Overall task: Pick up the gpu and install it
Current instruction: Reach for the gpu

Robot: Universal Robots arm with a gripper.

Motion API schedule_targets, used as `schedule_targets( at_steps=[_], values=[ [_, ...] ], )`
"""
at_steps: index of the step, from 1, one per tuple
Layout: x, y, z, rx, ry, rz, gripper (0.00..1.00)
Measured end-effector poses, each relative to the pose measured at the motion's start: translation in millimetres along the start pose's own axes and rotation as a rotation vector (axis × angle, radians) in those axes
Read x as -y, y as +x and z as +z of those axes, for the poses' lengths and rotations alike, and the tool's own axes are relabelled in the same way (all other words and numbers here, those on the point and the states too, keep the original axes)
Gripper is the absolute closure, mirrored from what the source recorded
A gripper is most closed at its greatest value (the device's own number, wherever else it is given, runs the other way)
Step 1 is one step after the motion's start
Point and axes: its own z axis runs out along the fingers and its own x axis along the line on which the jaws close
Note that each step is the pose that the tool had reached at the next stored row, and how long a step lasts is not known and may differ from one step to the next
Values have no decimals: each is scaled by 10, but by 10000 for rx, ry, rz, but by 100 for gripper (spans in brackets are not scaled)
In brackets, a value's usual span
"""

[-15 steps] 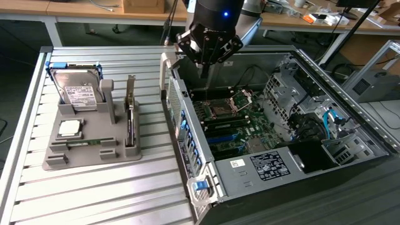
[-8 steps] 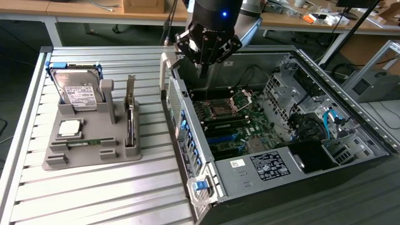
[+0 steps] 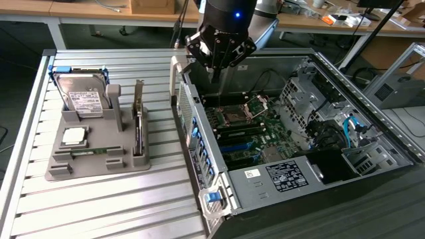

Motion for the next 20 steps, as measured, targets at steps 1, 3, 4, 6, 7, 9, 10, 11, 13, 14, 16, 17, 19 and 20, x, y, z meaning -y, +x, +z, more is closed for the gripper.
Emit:
schedule_targets(
  at_steps=[1,3,4,6,7,9,10,11,13,14,16,17,19,20],
  values=[
    [0,2,0,0,0,0,89],
    [0,4,0,0,0,-1,89],
    [0,6,0,0,0,0,89],
    [1,12,0,0,-1,0,89],
    [1,18,0,1,-1,0,89],
    [2,24,-1,0,0,0,89],
    [2,28,-1,1,-1,0,89],
    [3,33,-1,0,0,0,89],
    [3,42,-1,0,0,0,89],
    [3,47,-1,0,0,0,89],
    [4,54,-1,0,0,0,89],
    [4,58,-2,0,0,-1,89],
    [5,66,-2,0,0,0,89],
    [5,72,-2,1,-1,0,89]
  ],
)
